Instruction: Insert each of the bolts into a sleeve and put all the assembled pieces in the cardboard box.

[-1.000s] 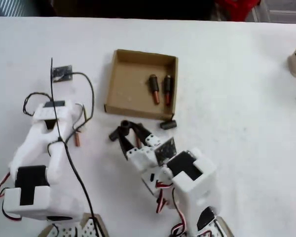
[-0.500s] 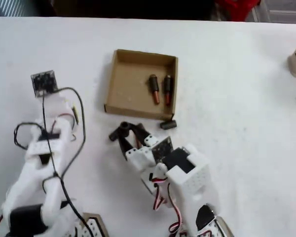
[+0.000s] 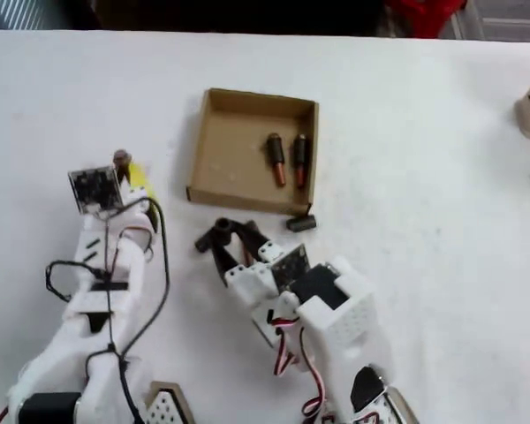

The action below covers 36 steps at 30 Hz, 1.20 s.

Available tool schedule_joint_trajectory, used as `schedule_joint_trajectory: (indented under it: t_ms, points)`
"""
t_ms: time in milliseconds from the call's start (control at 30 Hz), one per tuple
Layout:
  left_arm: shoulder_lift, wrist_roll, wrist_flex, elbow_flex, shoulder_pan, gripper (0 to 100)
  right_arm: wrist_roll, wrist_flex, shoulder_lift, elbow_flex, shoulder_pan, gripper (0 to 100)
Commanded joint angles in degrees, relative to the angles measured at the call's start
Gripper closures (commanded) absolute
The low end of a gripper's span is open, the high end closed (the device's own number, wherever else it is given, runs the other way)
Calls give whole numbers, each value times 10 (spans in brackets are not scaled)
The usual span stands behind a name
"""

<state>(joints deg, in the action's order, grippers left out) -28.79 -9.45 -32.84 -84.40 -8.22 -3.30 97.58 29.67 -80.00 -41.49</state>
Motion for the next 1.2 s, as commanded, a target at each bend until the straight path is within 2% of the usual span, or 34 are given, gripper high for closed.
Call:
schedule_joint_trajectory:
  t_ms: [0,133,267,900,1033,1167]
  points:
    - [-49,6,-140,-44,45,980,7,13,-4,13,-4,983]
    - [-95,6,-149,-76,87,980,7,12,-4,13,-4,983]
    - [-158,3,-100,-76,113,980,7,11,-3,13,-4,983]
    - [-591,2,393,-78,232,980,7,10,-2,11,-17,983]
    - [-648,2,468,-78,245,980,7,10,-2,10,-17,983]
    - [-684,2,510,-79,243,980,7,10,-2,2,-17,983]
